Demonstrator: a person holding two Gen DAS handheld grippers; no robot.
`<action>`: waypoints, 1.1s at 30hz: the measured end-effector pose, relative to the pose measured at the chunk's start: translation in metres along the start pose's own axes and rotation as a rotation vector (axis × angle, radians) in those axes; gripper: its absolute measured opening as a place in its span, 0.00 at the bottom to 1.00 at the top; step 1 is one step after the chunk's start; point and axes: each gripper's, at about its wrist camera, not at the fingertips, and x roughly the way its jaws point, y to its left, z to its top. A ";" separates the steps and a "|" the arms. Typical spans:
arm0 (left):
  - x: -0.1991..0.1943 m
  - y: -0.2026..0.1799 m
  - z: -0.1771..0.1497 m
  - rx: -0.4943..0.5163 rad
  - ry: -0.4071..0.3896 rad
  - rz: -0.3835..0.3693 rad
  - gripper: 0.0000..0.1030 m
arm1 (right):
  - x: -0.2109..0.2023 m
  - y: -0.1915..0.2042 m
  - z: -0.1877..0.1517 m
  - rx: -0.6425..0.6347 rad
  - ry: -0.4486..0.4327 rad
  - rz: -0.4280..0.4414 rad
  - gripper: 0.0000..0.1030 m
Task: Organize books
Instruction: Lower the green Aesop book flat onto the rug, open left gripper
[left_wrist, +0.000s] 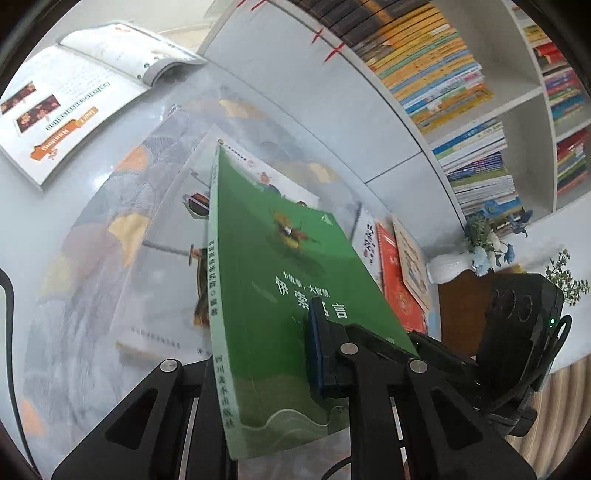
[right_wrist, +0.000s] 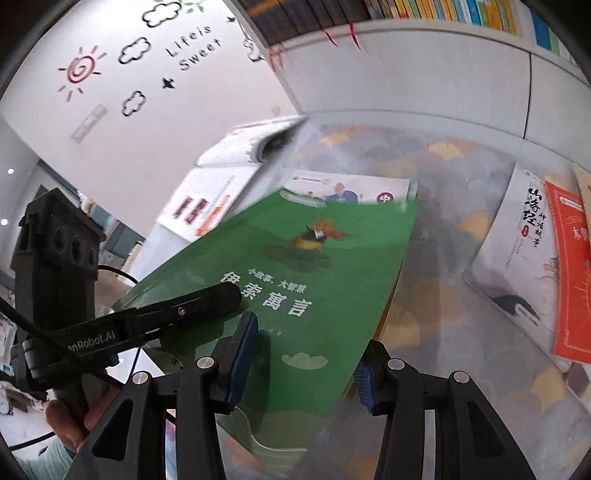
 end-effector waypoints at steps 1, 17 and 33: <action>0.005 0.005 0.002 -0.016 0.015 0.005 0.16 | 0.005 -0.001 0.002 0.005 0.009 -0.008 0.45; -0.006 0.069 0.009 -0.149 -0.050 0.144 0.24 | 0.057 -0.005 -0.002 0.057 0.116 -0.039 0.46; -0.023 0.004 -0.003 0.063 -0.083 0.271 0.26 | 0.022 -0.024 -0.031 0.157 0.085 -0.043 0.52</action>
